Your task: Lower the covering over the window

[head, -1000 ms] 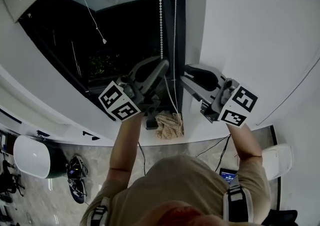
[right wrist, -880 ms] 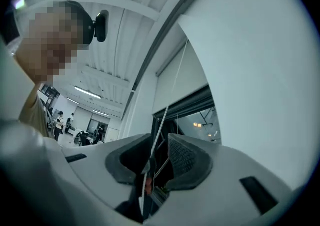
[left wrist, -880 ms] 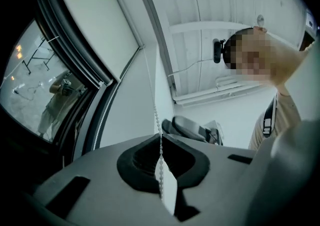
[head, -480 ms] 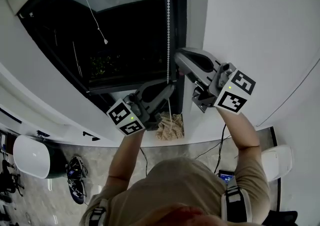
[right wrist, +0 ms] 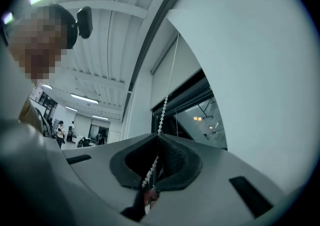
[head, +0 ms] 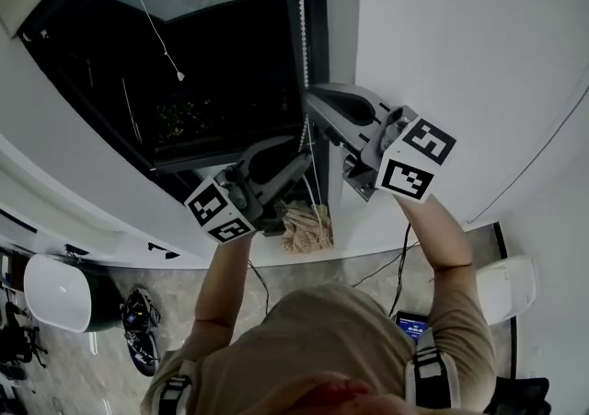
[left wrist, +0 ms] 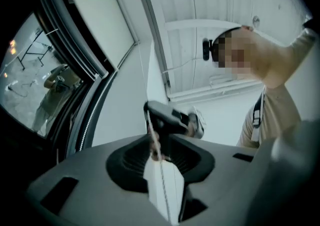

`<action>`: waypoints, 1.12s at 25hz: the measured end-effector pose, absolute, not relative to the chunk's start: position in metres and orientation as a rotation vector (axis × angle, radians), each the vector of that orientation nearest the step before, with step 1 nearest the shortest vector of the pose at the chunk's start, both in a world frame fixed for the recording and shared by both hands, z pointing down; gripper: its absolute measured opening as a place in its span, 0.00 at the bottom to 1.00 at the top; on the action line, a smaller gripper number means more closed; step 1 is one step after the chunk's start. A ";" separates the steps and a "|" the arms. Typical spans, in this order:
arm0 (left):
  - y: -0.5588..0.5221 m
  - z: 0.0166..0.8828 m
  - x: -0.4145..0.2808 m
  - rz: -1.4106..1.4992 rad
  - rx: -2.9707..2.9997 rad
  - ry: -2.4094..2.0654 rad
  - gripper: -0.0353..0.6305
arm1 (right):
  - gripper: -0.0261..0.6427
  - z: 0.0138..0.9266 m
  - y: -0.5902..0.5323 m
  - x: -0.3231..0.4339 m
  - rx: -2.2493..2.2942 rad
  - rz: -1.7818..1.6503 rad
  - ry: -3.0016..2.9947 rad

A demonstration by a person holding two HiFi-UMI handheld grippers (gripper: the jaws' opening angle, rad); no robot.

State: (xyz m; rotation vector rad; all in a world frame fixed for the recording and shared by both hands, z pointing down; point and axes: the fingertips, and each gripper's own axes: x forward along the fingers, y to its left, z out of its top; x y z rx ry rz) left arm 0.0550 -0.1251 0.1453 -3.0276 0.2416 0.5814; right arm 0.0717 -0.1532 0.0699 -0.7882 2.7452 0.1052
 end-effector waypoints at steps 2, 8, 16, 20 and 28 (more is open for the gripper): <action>-0.137 0.118 0.035 0.730 -2.999 0.231 0.32 | 0.06 0.101 -0.152 0.066 -0.797 0.076 2.817; -0.149 0.059 0.070 0.550 -2.976 0.252 0.26 | 0.06 0.148 -0.142 0.054 -0.767 0.010 2.891; -0.151 0.077 0.061 0.498 -2.896 0.420 0.09 | 0.19 0.108 -0.122 0.092 -0.826 0.168 2.747; -0.143 0.114 0.074 0.414 -2.948 0.349 0.09 | 0.19 0.057 -0.145 0.083 -0.820 0.242 2.703; -0.148 0.088 0.027 0.755 -2.887 0.395 0.28 | 0.06 0.080 -0.163 0.065 -0.916 0.224 2.725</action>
